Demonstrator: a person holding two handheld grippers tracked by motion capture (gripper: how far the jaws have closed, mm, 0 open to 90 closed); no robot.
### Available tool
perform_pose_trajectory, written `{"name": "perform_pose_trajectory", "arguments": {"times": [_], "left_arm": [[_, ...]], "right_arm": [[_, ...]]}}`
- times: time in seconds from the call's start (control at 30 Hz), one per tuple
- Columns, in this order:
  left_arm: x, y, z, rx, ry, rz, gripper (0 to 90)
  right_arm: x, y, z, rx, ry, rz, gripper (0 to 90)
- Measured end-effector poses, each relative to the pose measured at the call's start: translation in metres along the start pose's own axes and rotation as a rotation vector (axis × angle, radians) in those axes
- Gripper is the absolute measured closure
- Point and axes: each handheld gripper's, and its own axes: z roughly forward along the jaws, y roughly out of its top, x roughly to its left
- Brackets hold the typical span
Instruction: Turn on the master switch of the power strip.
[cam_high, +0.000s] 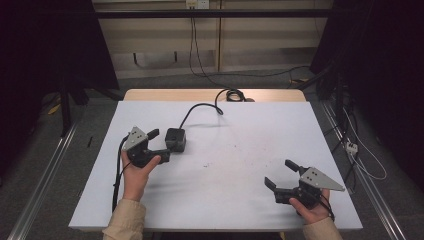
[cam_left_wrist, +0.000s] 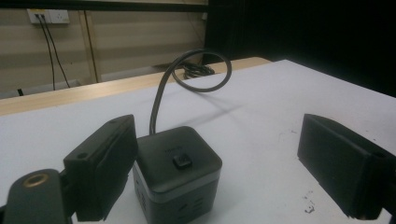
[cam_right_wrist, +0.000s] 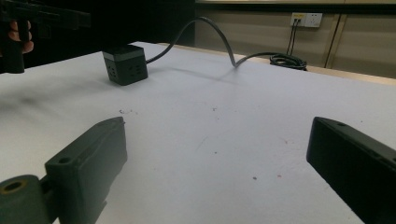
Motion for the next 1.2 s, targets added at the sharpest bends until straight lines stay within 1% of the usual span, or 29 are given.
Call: {"name": "perform_pose_trajectory", "arguments": {"times": [0.03,0.07,0.13,0.23,0.33,0.43,0.5,0.67,0.73,0.83,0.93,0.97,1.2], "left_arm": [[0.001,0.001,0.001,-0.001,0.002,0.01,12.4],[0.001,0.001,0.001,-0.001,0.002,0.01,13.0],[0.002,0.001,0.002,-0.004,0.003,0.005,13.7],[0.003,0.002,0.004,0.003,0.004,-0.003,14.8],[0.003,0.003,0.005,-0.002,0.005,-0.007,18.1],[0.004,0.004,0.007,0.002,-0.002,0.003,20.8],[0.004,0.005,0.008,0.0,0.001,-0.001,23.6],[0.003,0.006,0.011,0.004,0.001,-0.002,27.4],[0.002,0.007,0.013,0.014,0.004,0.008,29.5],[0.003,0.007,0.014,0.012,-0.004,0.001,35.1],[0.004,0.007,0.015,0.018,-0.002,0.006,37.7],[0.004,0.006,0.015,0.014,0.0,-0.002,39.5],[0.006,0.007,0.016,0.015,0.004,-0.008,44.9]], "right_arm": [[0.0,0.0,0.0,0.0,0.001,-0.001,4.8],[0.0,0.0,0.0,0.0,0.001,-0.001,4.8],[0.0,0.0,0.0,0.0,0.0,0.0,4.8],[0.0,0.0,0.0,0.0,0.0,0.0,4.8],[0.0,0.0,0.0,0.0,0.001,-0.001,4.8],[0.0,0.0,0.0,-0.001,0.0,0.0,4.8],[0.0,0.0,0.0,-0.001,0.0,-0.001,4.8],[0.0,0.0,0.0,-0.001,0.001,-0.002,4.8],[0.0,0.0,-0.001,-0.001,0.001,-0.002,4.8],[-0.001,0.0,-0.001,0.0,0.002,-0.001,4.8],[-0.001,0.0,-0.001,0.0,0.002,-0.001,4.8],[-0.001,0.0,-0.001,0.0,0.002,-0.001,4.8],[-0.001,0.0,-0.001,0.0,0.002,0.0,4.8]]}}
